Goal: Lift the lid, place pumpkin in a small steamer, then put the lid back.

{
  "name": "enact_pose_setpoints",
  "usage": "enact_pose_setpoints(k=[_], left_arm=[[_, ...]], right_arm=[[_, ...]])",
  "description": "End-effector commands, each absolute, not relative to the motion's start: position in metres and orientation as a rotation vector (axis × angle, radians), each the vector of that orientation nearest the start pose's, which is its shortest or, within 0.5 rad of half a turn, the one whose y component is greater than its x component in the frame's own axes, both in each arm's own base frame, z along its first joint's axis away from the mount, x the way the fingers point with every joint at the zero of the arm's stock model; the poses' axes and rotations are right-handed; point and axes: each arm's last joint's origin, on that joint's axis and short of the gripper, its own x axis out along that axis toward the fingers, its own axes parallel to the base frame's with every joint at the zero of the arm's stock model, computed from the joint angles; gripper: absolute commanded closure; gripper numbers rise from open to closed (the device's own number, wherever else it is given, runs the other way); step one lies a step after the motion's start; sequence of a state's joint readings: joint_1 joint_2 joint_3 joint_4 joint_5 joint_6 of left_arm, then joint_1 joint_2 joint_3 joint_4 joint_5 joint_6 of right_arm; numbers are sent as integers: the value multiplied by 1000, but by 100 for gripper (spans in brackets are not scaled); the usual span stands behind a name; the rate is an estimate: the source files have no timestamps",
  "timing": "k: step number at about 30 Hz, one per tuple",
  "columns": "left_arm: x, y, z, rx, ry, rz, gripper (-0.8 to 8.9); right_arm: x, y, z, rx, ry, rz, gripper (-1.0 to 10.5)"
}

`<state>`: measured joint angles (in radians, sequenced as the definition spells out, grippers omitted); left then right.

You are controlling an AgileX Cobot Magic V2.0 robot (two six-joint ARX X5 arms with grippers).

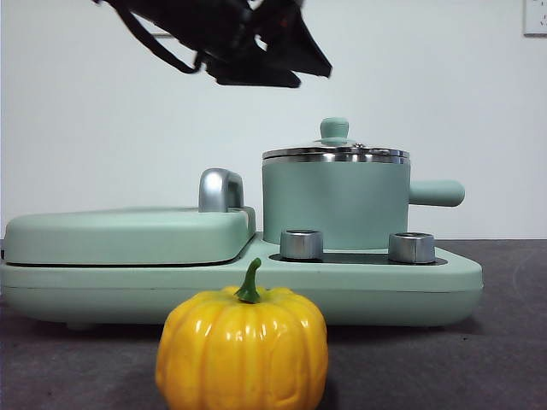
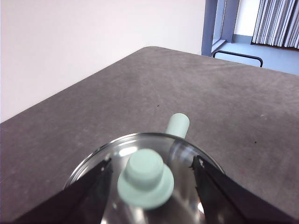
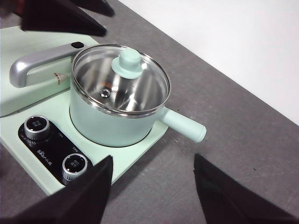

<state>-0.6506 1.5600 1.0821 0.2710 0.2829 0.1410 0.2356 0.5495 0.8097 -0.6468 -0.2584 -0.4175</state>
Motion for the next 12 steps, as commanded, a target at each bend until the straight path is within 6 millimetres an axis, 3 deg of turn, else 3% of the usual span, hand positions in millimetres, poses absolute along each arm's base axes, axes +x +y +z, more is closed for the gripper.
enact_pose_setpoints(k=[1,12], left_arm=[[288,-235,290,164,131,-952,534],[311,-256,264,177,195,-960,534]], right_arm=[[100,32,333,-387,260,561,671],[100,32,333,-387,261,561,671]])
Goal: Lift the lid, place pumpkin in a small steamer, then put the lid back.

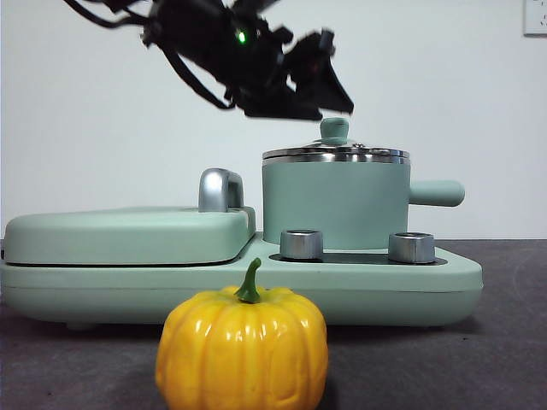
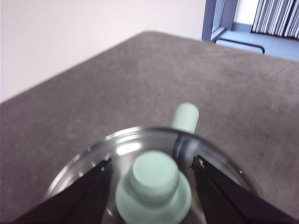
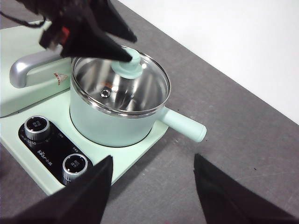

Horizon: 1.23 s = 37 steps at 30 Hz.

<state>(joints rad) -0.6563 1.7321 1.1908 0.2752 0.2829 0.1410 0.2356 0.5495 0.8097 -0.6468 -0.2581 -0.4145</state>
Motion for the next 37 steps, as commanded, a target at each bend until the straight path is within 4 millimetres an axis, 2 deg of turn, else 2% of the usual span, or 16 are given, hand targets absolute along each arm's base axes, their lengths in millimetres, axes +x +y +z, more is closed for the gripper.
enact_pose_setpoints(k=[1,6,16,30,34,37], left_arm=[[312,-257,261,178,203,-960,534],[315,-259,253,182,223,-961,535],[316,-260,259,170,164,-959,537],[315,-259,257,156,192,-958,540],[315,-259,256,154,210,-957,554],[315,-259,255,155,217,-957,599]], right_arm=[[100,32,333,-387,261,561,671],[100,32,333,-387,261,561,671],[100,32,333,-384,262,560,671],[100,32,333,-384,262,560,671],[100,32,333,-384,262,560,671],[100,32,333,-384,262,560,671]])
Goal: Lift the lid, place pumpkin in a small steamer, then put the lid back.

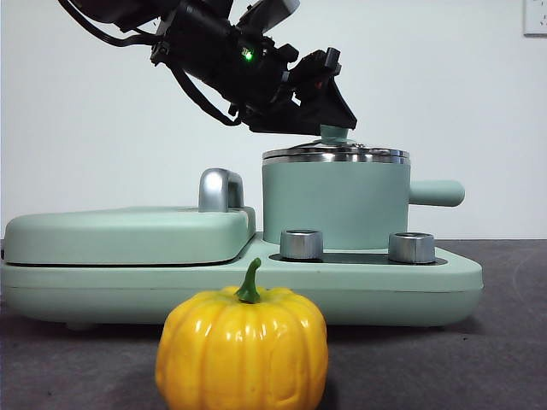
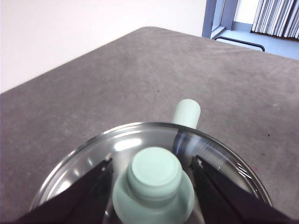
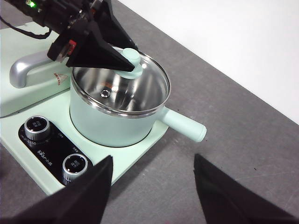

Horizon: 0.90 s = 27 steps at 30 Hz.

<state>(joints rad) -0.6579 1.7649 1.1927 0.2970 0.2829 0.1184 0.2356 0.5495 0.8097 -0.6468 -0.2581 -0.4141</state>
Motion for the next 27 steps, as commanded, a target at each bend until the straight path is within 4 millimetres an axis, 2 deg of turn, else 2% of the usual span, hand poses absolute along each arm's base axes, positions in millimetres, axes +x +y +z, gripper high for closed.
enact_pose_setpoints(k=[1,8,17,27], left_arm=[[315,-259,255,155,216,-958,608],[315,-259,255,155,214,-957,798],[314,-258,261,154,191,-956,798],[303,-248,297,141,101,-902,798]], right_arm=[[100,32,333,-384,262,560,671],[100,32,333,-384,263,560,671],[100,32,333,-383,263,560,671],[100,32,333,-362,269,557,671]])
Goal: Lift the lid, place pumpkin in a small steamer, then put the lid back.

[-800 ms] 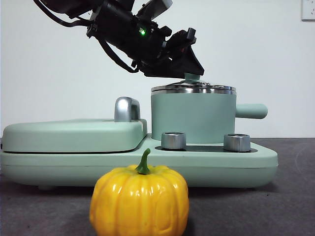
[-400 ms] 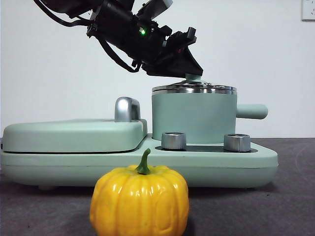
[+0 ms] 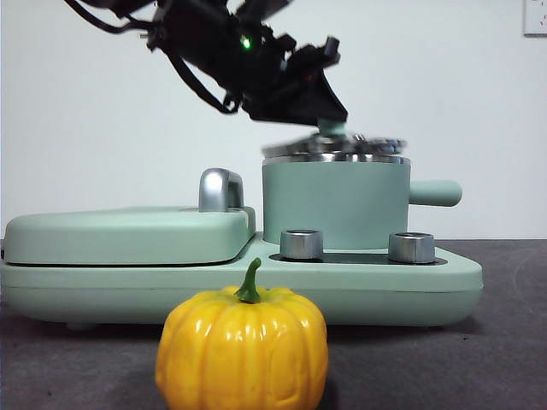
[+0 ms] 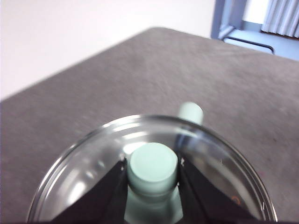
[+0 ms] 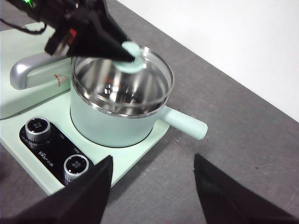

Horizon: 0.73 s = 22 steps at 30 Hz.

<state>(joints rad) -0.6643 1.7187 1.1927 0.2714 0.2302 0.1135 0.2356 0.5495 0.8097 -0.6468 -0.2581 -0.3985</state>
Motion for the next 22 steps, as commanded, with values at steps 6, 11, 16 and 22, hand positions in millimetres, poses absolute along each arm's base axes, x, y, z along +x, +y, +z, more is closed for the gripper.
enact_pose_setpoints(k=[6,11,16,22], left_arm=[[295,-241,317,127,57,-900,798],[283,-230,330,145,113,-846,798],[267,-212,339,168,228,-811,798],[249,-184,350,171,364,-680,797]], right_arm=[[100,32,333,-362,268,557,671],[100,32,333,-361,268,559,671],[100,32,333,-361,268,562,670],[98,35,333,-349,256,636,614]])
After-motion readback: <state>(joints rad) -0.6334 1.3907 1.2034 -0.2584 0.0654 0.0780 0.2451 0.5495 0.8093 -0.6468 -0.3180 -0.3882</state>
